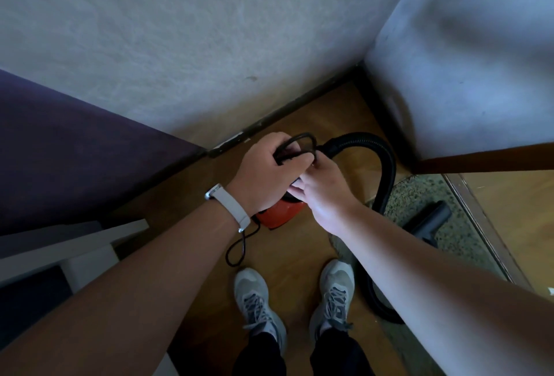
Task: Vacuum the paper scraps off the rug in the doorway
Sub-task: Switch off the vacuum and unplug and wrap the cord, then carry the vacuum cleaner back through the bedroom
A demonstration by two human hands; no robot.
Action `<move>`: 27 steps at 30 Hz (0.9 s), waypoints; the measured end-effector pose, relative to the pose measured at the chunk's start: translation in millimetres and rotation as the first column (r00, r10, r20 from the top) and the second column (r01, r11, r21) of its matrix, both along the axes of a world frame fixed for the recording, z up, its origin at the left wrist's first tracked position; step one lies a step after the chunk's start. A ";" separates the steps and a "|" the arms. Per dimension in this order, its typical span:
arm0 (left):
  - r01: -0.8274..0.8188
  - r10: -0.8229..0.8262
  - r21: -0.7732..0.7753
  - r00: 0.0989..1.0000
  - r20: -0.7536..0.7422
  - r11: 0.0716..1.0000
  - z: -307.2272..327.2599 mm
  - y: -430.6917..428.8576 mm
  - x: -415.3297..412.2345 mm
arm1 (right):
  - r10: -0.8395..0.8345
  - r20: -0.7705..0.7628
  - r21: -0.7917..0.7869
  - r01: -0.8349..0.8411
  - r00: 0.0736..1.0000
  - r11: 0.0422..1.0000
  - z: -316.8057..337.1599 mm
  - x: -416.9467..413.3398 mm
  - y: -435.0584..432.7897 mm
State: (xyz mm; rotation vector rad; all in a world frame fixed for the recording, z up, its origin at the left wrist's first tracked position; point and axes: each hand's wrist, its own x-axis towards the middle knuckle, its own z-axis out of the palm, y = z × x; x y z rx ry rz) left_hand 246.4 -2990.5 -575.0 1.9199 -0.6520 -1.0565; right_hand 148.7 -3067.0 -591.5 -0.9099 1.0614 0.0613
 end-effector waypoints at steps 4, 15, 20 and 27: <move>0.077 -0.072 0.133 0.997 -0.042 0.988 -27.7 19.3 5.9 | -0.125 -0.053 0.081 0.129 0.991 0.988 -7.4 -13.0 -7.8; 0.395 -0.412 0.291 0.911 -0.002 0.872 -75.7 8.7 -13.7 | -0.036 -0.131 0.050 0.043 0.991 0.998 -53.7 -18.8 -11.4; 0.288 -0.348 0.416 0.934 0.074 0.862 -83.6 -7.4 -15.4 | 0.173 -0.208 -0.057 -0.189 0.963 0.980 -58.2 -38.3 -21.4; 0.233 -0.452 0.661 0.873 0.180 0.713 -124.7 -26.1 -14.9 | 0.148 -0.421 -0.127 -0.219 0.895 0.967 -101.8 -109.1 -49.8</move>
